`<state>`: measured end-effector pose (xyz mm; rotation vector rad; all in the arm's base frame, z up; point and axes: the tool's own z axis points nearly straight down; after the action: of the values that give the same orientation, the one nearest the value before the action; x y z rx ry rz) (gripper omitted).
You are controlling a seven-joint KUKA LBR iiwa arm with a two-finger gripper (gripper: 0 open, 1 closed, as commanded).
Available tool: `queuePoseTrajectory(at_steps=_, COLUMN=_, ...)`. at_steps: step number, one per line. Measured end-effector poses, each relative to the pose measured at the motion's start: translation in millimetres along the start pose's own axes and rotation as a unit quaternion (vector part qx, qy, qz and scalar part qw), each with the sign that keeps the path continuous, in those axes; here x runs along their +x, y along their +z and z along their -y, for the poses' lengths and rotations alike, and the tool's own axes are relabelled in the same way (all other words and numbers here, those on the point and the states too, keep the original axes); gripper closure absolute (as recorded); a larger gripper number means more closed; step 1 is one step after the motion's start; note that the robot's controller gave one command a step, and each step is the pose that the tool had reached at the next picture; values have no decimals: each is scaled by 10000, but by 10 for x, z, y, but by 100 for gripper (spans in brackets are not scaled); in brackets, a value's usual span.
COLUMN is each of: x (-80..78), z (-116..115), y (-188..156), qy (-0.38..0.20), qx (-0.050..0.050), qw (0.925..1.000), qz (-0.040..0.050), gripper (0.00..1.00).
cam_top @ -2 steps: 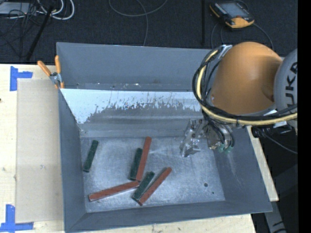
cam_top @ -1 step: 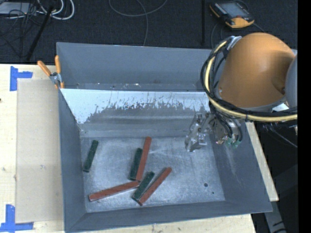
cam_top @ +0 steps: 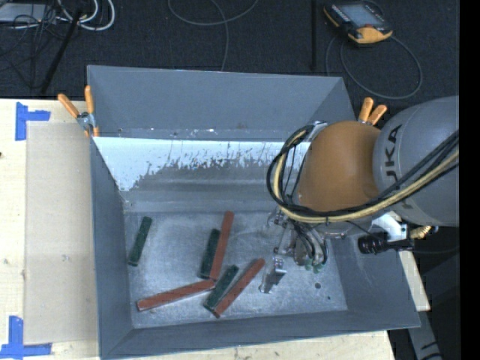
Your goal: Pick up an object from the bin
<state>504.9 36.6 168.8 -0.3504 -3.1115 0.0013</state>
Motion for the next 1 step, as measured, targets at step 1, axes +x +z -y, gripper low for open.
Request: queuePoseTrajectory(at_steps=1, x=-18, z=-3, y=-42, qy=1, qx=-11, qw=10000, qz=39, gripper=0)
